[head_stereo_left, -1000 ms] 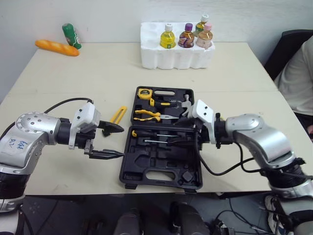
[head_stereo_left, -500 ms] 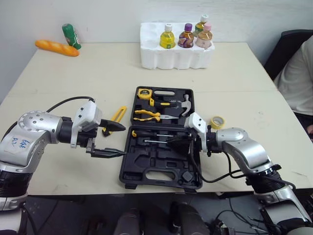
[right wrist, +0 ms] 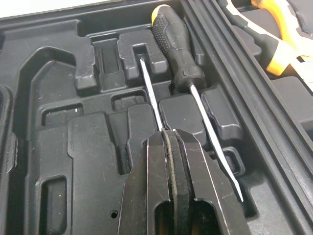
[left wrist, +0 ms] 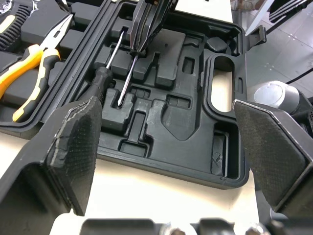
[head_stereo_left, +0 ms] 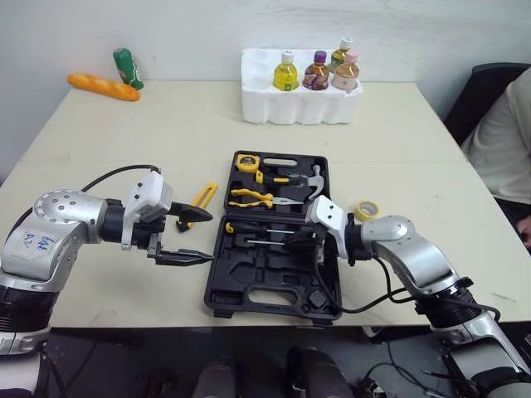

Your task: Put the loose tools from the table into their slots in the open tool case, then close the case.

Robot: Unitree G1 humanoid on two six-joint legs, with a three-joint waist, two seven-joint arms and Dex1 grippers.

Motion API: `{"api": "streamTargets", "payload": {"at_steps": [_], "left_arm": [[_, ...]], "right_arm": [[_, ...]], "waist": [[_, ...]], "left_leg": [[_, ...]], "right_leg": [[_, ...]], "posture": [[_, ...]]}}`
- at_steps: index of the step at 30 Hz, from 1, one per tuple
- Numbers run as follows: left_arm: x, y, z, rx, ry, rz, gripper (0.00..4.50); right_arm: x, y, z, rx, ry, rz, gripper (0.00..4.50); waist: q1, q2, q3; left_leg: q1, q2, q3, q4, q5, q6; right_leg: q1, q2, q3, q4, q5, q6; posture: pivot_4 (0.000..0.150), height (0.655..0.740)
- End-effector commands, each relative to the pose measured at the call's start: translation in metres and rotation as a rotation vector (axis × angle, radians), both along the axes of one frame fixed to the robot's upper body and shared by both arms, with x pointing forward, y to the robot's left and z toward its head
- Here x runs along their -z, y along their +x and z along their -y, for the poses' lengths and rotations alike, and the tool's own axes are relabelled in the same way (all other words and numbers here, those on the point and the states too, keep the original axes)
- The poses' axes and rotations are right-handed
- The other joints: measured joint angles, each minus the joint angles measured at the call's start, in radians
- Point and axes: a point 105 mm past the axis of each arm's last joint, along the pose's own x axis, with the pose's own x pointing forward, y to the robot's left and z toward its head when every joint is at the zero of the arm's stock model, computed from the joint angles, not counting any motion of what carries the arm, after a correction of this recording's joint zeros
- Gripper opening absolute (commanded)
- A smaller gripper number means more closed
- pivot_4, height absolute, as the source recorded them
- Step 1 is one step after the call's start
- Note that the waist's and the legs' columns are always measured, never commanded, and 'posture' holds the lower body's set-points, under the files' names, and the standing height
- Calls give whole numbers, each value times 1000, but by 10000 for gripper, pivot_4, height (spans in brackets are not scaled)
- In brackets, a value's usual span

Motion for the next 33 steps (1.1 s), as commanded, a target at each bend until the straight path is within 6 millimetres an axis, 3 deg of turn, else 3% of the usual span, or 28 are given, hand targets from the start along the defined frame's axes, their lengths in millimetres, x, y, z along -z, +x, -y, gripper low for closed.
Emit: {"api": "streamTargets", "payload": {"at_steps": [1,4,9,12,14,19,25,27,30,33], "left_arm": [[-4,4,-5,-79,-53,41,45000],[-1,9,-15,-209,-131,40,45000],[15,7,-53,-528,-230,28,45000],[30,-5,-103,-789,-248,24,45000],[37,-20,-137,-957,-265,14,45000],[45,-53,-200,-1265,-306,-7,45000],[61,-97,-285,-1678,-251,9,45000],[62,-104,-303,-1761,-230,13,45000],[61,-106,-316,-1799,-207,14,45000],[61,-99,-315,-1778,-194,18,45000]], "right_arm": [[-18,3,17,121,54,49,1091],[-49,-5,36,179,127,87,1091],[-69,-15,109,432,113,120,1091],[-70,-25,173,642,75,103,9693],[-68,-35,216,773,32,92,17959],[-67,-56,274,946,-20,86,42764],[-64,-84,341,1137,-119,85,44072],[-64,-91,355,1174,-136,89,44072],[-66,-96,366,1199,-141,96,44072],[-64,-94,364,1186,-135,99,44072]], "waist": [[-1,4,2],[1,10,8],[0,12,10],[-1,11,10],[0,11,10],[2,11,10],[1,13,11],[0,13,11],[0,13,11],[1,14,11]], "left_leg": [[-1,0,0,0,0,0],[-4,0,1,0,0,0],[-5,1,0,-2,-1,1],[-5,1,1,-2,-2,3],[-5,1,2,-2,-3,3],[-2,1,1,-2,-7,7],[-2,2,1,-4,-10,4],[-2,2,1,-4,-12,2],[-2,2,1,-3,-12,1],[-2,2,1,-4,-13,1]], "right_leg": [[-1,0,0,0,0,0],[-3,0,0,2,0,0],[-4,0,-1,1,0,0],[-3,0,-1,-2,0,0],[-3,1,-1,-6,0,0],[-2,0,0,-6,0,0],[-4,0,-1,-6,-1,-3],[-4,0,-1,-6,-1,-3],[-4,0,0,-6,-1,-3],[-4,-1,0,-6,-1,-3]], "posture": [[1500,7367],[1500,7367],[1500,7367],[1500,7367],[1500,7367],[1500,7367],[1500,7367],[1500,7367],[1500,7367],[1500,7367]]}}
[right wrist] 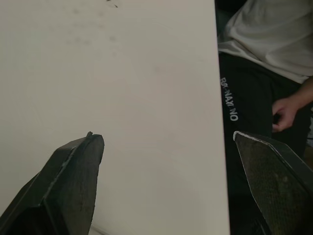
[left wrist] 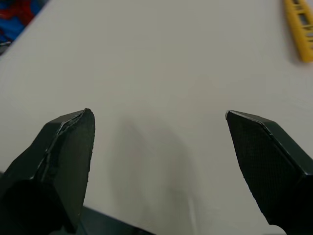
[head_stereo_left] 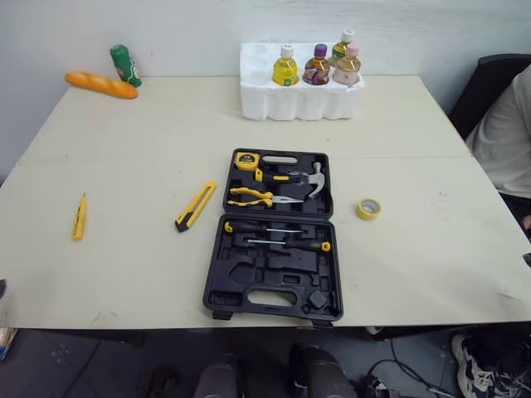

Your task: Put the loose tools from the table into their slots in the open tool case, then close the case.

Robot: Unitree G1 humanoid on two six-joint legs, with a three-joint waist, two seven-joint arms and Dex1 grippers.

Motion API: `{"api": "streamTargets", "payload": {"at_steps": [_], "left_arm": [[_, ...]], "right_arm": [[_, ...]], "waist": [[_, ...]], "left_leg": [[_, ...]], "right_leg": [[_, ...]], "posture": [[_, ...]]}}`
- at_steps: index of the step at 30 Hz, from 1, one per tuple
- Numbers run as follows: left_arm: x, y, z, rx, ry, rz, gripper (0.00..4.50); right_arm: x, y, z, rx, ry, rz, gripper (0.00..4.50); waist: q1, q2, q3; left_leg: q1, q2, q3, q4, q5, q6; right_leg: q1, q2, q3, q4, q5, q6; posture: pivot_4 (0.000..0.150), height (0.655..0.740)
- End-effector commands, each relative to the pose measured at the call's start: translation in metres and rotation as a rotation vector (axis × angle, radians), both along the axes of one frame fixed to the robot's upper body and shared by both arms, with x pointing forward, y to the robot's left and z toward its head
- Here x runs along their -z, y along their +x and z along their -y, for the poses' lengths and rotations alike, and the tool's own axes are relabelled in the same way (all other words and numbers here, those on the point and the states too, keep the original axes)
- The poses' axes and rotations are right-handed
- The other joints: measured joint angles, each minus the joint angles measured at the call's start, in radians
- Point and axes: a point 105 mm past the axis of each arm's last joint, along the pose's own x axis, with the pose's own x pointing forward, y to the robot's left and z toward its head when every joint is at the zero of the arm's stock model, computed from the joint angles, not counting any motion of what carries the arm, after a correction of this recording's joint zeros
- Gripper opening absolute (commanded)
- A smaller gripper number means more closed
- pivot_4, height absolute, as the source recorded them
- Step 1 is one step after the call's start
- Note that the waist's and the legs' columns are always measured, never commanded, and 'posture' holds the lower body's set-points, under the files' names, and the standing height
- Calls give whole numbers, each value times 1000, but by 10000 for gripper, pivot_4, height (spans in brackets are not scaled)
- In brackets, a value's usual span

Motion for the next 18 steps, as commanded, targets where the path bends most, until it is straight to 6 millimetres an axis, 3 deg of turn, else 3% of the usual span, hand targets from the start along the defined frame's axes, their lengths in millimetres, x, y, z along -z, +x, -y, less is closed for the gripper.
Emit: {"api": "streamTargets", "payload": {"at_steps": [1,13,15,18], "left_arm": [[-11,9,-1,21,50,16,45000],[-25,50,54,228,65,45,45000],[-30,60,72,287,74,50,45000],[-44,78,117,417,64,67,45000]], "right_arm": [[-14,3,0,-19,-32,46,44072],[-34,24,-40,-185,12,122,44072],[-45,30,-57,-250,51,158,44072],[-69,38,-99,-416,125,209,44072]], "waist": [[0,0,0],[-2,1,1],[-1,1,1],[0,1,1]], "left_leg": [[0,0,0,0,0,0],[1,0,2,-12,7,-11],[1,0,3,-12,7,-10],[1,-1,3,-11,8,-9]], "right_leg": [[0,0,0,0,0,0],[-4,1,1,-1,0,-1],[-4,1,1,-1,0,-1],[-3,1,2,-1,0,0]], "posture": [[1500,7367],[1500,7367],[1500,7367],[1500,7367]]}}
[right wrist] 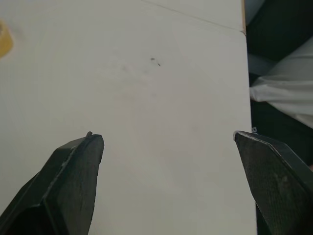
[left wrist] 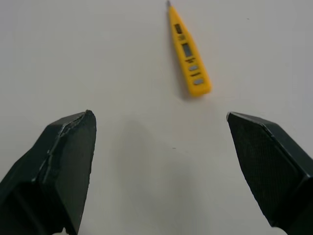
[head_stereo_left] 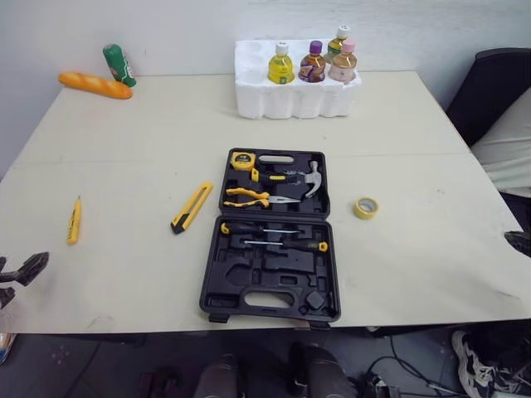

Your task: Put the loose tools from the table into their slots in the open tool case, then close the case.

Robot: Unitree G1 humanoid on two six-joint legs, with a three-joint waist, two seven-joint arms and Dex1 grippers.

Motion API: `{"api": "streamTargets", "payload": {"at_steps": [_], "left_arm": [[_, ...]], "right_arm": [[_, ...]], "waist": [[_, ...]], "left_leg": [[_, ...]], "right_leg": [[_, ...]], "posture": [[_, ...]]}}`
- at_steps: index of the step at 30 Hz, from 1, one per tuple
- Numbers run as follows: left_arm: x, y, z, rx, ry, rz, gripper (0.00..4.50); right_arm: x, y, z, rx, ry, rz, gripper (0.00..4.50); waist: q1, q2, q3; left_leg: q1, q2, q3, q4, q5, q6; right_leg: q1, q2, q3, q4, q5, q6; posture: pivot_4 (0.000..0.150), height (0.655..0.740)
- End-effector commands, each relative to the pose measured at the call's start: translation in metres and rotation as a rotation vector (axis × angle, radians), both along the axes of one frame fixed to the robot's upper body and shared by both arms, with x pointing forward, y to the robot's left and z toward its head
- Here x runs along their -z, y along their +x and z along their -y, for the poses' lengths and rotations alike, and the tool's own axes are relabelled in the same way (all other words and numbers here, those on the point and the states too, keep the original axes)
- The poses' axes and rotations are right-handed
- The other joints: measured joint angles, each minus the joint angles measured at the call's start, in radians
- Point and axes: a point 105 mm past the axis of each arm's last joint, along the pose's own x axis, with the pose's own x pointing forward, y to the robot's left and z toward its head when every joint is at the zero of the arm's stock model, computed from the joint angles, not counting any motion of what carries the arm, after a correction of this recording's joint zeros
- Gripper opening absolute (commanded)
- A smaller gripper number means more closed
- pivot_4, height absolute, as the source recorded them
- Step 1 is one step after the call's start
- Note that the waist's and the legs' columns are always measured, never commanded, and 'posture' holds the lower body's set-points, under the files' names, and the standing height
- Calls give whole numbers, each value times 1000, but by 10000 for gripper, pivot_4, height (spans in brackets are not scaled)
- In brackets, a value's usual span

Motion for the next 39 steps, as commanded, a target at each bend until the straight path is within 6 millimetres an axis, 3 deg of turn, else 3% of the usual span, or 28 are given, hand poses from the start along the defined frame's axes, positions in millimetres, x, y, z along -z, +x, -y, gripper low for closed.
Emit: {"api": "streamTargets", "payload": {"at_steps": [1,5,10,17,22,26,30,32,39], "left_arm": [[-28,21,50,148,9,50,45000],[-39,37,100,286,4,39,45000],[-39,54,137,393,-5,0,45000],[-30,67,160,480,16,-45,45000],[-38,71,121,286,-6,-8,45000],[-41,56,65,31,-56,26,45000],[-27,40,19,-206,-123,5,45000],[-19,41,10,-245,-161,-15,45000],[-3,67,8,-186,-135,-95,45000]], "right_arm": [[-35,4,-52,-218,55,78,44072],[-47,-7,-110,-458,85,60,44072],[-53,-20,-163,-662,97,57,44072],[-53,-34,-197,-765,103,48,44072],[-54,-43,-216,-850,89,33,44072],[-61,-38,-217,-853,80,61,44072],[-63,-35,-223,-891,69,70,44072],[-64,-34,-227,-917,67,75,44072],[-70,-30,-250,-1051,48,104,44072]], "waist": [[1,0,0],[9,0,0],[10,-1,0],[13,-4,2],[11,-6,3],[6,-6,3],[8,-7,3],[9,-8,2],[28,-10,1]], "left_leg": [[0,0,0,0,0,1],[0,0,-2,-1,3,-1],[0,-1,-2,0,6,4],[0,-1,-1,0,7,4],[0,-1,-1,0,7,4],[0,-1,-1,0,7,5],[0,-1,-2,0,7,5],[0,-1,-2,1,7,5],[-1,-1,-3,1,6,4]], "right_leg": [[0,0,0,0,0,0],[1,1,-1,1,0,0],[2,1,-1,-1,1,1],[2,2,-1,-1,1,1],[2,3,-1,-1,1,1],[2,3,-1,-1,1,1],[2,2,-2,-1,1,1],[3,2,-2,-1,1,1],[2,2,-3,-1,1,1]], "posture": [[1500,7367],[1500,7367],[1500,7367],[1500,7367],[1500,7367],[1500,7367],[1500,7367],[1500,7367],[1500,7367]]}}
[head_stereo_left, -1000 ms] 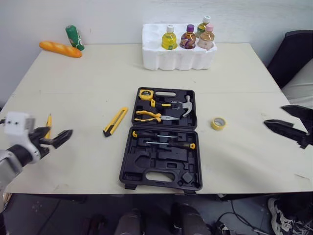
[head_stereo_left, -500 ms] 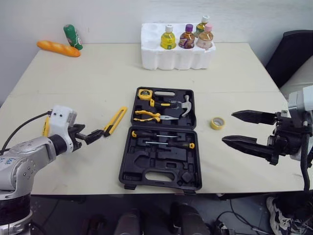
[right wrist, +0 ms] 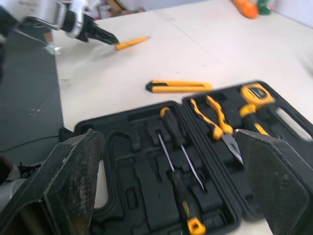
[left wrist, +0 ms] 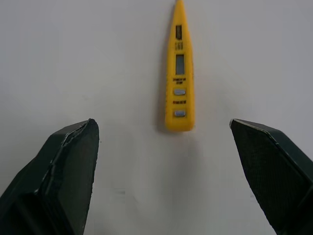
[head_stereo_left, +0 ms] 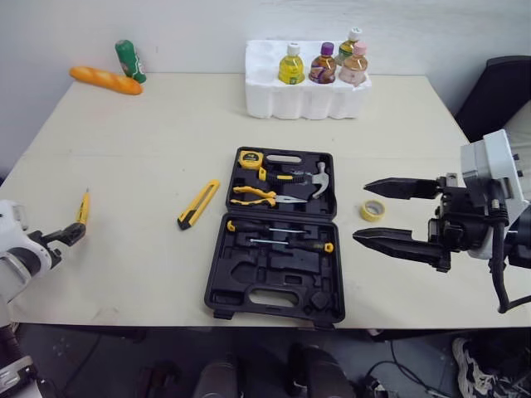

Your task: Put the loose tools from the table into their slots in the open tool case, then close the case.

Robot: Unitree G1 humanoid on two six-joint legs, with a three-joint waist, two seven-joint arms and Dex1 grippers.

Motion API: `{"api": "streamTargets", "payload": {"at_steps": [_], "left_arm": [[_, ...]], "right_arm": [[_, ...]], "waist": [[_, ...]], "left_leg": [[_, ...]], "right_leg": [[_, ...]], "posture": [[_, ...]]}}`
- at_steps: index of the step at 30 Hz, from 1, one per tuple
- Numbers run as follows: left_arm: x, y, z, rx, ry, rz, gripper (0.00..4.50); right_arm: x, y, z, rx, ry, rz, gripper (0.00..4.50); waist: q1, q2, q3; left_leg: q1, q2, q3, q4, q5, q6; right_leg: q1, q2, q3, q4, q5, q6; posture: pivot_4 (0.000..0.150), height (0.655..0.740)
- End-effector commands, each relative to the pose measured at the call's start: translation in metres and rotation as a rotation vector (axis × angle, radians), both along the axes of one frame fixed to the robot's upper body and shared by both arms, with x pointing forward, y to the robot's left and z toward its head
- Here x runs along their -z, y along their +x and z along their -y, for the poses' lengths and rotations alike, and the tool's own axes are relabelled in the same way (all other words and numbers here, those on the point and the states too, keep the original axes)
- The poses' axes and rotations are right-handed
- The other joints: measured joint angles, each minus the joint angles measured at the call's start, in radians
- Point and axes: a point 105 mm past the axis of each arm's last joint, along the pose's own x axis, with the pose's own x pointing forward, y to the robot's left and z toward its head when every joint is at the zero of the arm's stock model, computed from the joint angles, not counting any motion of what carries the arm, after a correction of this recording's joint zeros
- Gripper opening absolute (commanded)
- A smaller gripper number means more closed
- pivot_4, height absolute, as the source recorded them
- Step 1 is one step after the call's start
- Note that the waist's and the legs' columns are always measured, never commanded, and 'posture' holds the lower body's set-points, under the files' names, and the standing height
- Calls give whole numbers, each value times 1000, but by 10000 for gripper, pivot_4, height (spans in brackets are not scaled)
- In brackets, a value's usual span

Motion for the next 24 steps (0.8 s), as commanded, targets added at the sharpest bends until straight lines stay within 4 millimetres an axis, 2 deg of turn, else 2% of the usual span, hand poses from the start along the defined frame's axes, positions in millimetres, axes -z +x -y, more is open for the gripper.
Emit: {"api": "streamTargets", "payload": {"at_steps": [1,5,9,12,16,19,23,24], "left_arm": [[-5,10,-12,-10,50,11,45000],[5,23,-15,8,76,-34,45000],[10,33,-1,79,78,-64,45000],[15,39,11,135,72,-71,37210],[11,44,23,188,88,-56,20636],[3,45,24,218,127,-47,5768],[-17,40,21,262,197,-10,5450],[-32,38,25,302,219,28,5450]], "right_arm": [[-7,-2,-10,-69,6,39,44072],[-4,-3,-20,-123,-9,38,44072],[-3,-1,-19,-113,-17,37,44072],[-2,0,-17,-102,-13,31,45000],[-1,-1,-15,-93,-16,23,45000],[0,-1,-13,-84,-22,19,45000],[-1,-1,-9,-67,-31,20,45000],[0,-2,-7,-53,-36,15,45000]], "waist": [[-1,0,0],[-2,0,0],[0,0,0],[2,0,0],[4,0,0],[3,0,0],[-1,0,0],[-1,-1,0]], "left_leg": [[0,0,0,0,0,0],[-1,0,0,0,0,0],[-1,0,1,0,0,0],[-1,0,1,1,0,1],[0,-1,0,1,0,1],[0,-1,0,1,0,1],[-1,-1,0,1,0,1],[-1,0,0,1,0,1]], "right_leg": [[0,0,0,0,0,0],[-1,0,-1,1,0,0],[-1,0,-1,2,0,0],[-1,-1,-1,1,0,0],[0,-2,-1,1,0,0],[0,-2,-2,1,0,0],[0,-1,-2,1,0,0],[0,-1,-2,2,0,0]], "posture": [[1500,7367],[1500,7367],[1500,7367],[1500,7367],[1500,7367],[1500,7367],[1500,7367],[1500,7367]]}}
